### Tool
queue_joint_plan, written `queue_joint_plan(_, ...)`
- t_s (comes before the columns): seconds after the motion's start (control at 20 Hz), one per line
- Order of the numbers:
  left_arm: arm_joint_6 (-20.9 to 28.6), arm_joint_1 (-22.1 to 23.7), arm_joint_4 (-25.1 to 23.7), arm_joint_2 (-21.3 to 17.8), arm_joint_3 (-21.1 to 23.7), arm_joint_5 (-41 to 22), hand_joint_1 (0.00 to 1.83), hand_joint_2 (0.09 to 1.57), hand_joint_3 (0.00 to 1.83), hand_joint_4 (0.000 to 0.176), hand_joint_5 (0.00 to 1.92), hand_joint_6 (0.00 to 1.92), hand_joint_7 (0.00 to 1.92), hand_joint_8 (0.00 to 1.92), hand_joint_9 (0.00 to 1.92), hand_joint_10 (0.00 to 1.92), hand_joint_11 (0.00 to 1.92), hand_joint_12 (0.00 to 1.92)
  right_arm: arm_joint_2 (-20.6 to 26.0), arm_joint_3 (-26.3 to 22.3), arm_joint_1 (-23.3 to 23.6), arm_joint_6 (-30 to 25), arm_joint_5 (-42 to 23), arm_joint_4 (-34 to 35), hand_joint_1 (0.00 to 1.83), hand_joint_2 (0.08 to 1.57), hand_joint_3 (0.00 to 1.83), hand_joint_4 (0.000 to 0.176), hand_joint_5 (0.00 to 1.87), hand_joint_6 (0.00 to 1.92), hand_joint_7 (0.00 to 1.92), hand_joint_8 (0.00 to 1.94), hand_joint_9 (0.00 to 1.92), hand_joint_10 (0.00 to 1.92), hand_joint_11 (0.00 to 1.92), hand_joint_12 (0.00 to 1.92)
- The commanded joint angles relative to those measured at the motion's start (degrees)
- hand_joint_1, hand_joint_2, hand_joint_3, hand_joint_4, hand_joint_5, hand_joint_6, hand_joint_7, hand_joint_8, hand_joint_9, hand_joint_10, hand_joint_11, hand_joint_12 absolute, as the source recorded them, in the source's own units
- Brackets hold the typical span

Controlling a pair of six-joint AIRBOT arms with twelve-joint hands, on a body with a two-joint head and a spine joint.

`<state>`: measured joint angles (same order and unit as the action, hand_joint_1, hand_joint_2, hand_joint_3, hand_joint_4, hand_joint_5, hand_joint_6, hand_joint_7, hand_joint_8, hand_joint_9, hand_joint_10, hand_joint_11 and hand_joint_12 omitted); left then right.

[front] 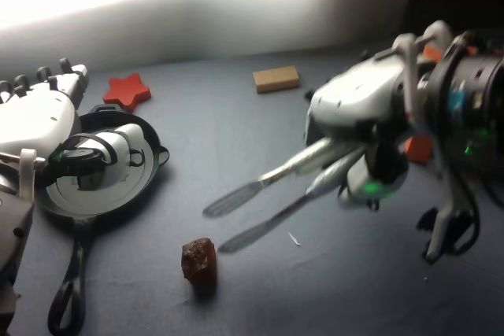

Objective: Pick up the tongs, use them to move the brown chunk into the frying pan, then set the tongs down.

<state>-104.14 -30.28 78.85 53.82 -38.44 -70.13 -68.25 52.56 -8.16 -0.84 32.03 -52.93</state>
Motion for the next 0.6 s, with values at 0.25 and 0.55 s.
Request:
queue_joint_plan(0.25, 0.0, 0.2, -4.6, -0.2, -2.5, -3.0, 0.16, 1.38, 0.00, 0.030, 0.05, 0.01, 0.09, 0.01, 0.11, 0.01, 0.00, 0.50, -2.2, 0.3, 0.1, -3.3, -2.0, -4.9, 1.11, 1.20, 0.00, 0.000, 0.81, 1.23, 1.03, 0.01, 0.96, 0.07, 0.41, 1.31)
queue_joint_plan(0.55, 0.9, -0.5, -4.5, -0.2, -4.7, -2.3, 0.14, 1.38, 0.00, 0.035, 0.05, 0.00, 0.11, 0.00, 0.12, 0.01, 0.00, 0.54, -3.7, -0.5, 0.0, -12.4, 3.3, -8.7, 1.11, 1.20, 0.00, 0.000, 0.81, 1.22, 1.03, 0.00, 0.96, 0.06, 0.41, 1.31)
